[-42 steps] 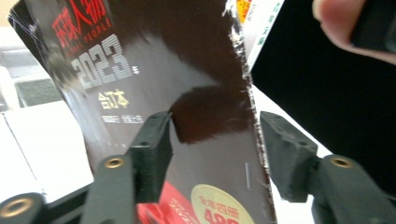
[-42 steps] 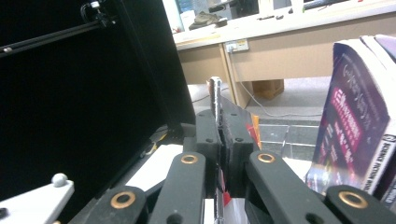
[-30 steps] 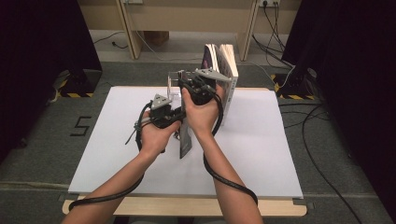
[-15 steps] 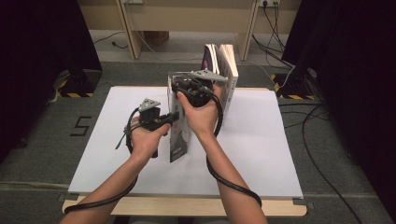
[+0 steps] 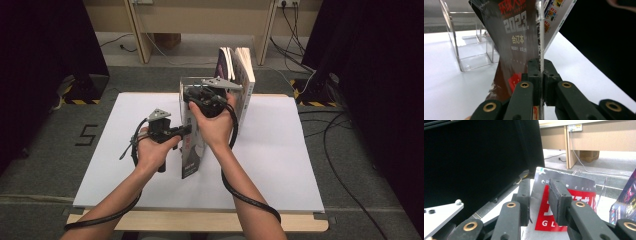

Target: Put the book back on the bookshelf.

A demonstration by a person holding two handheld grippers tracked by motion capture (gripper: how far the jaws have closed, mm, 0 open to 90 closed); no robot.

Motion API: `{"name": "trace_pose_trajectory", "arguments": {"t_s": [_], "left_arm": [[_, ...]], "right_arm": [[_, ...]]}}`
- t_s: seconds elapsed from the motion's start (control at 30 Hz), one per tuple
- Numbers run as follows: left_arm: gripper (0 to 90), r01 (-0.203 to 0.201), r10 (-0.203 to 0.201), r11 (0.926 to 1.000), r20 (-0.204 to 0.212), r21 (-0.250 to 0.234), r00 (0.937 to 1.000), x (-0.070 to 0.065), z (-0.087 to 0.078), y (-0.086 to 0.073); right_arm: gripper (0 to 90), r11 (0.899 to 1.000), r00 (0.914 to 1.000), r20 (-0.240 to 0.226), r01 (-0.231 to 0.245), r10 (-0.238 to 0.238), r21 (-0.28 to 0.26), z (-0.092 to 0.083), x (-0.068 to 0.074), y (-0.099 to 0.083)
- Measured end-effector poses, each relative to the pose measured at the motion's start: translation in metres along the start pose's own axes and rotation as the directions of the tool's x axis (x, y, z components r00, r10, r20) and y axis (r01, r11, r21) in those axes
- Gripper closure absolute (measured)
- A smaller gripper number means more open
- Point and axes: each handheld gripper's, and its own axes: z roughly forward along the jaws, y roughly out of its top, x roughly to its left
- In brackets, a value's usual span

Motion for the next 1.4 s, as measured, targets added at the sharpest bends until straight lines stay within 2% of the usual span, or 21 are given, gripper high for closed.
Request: {"name": "trace_pose_trajectory", "arguments": {"t_s": [0.13,0.23,0.33,0.5,0.63,0.7,0.87,1.07,1.13,1.2,1.27,1.37,1.4], "left_arm": [[86.5,-0.020,0.020,0.9996,-0.001,-0.022,0.9998,0.004,-0.004,0.000],[86.6,-0.024,0.024,0.9989,0.000,-0.040,0.9997,0.007,-0.008,0.001],[86.7,-0.032,0.032,0.9982,0.004,-0.051,0.9995,0.009,-0.010,0.002],[86.7,-0.029,0.030,0.9970,0.010,-0.072,0.9995,0.010,-0.014,0.002],[86.8,-0.020,0.021,0.9959,0.010,-0.088,0.9997,0.010,-0.015,0.004],[86.8,-0.020,0.021,0.9957,0.007,-0.090,0.9998,0.011,-0.015,0.004],[86.8,-0.014,0.014,0.9943,0.000,-0.106,0.9999,0.013,-0.020,0.005],[86.8,-0.015,0.013,0.9905,-0.015,-0.136,0.9998,0.016,-0.030,0.008],[86.9,-0.016,0.013,0.9896,-0.022,-0.143,0.9997,0.017,-0.032,0.009],[86.9,-0.011,0.008,0.9882,-0.026,-0.153,0.9996,0.018,-0.033,0.011],[86.9,-0.011,0.006,0.9867,-0.027,-0.162,0.9996,0.019,-0.035,0.013],[86.9,-0.017,0.011,0.9839,-0.033,-0.178,0.9994,0.018,-0.037,0.018],[86.9,-0.018,0.012,0.9825,-0.037,-0.185,0.9992,0.019,-0.037,0.020]], "right_arm": [[70.0,1.000,0.9997,-0.023,-0.006,0.006,-0.023,-0.016,-0.001,-0.001],[69.6,0.999,1.0000,0.003,0.002,-0.002,-0.038,-0.037,-0.010,-0.004],[69.3,0.999,0.9988,0.049,-0.007,0.009,-0.045,-0.059,-0.027,-0.012],[69.1,0.998,0.9903,0.122,-0.064,0.067,-0.021,-0.093,-0.063,-0.037],[69.1,0.993,0.9750,0.189,-0.117,0.117,-0.011,-0.115,-0.092,-0.065],[69.0,0.988,0.9637,0.220,-0.156,0.152,0.002,-0.124,-0.104,-0.080],[68.1,0.977,0.9355,0.295,-0.211,0.195,0.024,-0.141,-0.126,-0.117],[64.8,0.973,0.9008,0.393,-0.224,0.184,0.058,-0.150,-0.139,-0.157],[63.9,0.971,0.8930,0.408,-0.232,0.190,0.055,-0.152,-0.143,-0.168],[62.9,0.966,0.8788,0.428,-0.256,0.212,0.046,-0.155,-0.146,-0.179],[62.1,0.960,0.8739,0.433,-0.274,0.221,0.063,-0.155,-0.149,-0.189],[62.3,0.959,0.8712,0.438,-0.277,0.222,0.064,-0.156,-0.150,-0.195],[62.4,0.954,0.8673,0.436,-0.294,0.239,0.062,-0.156,-0.150,-0.196]]}}
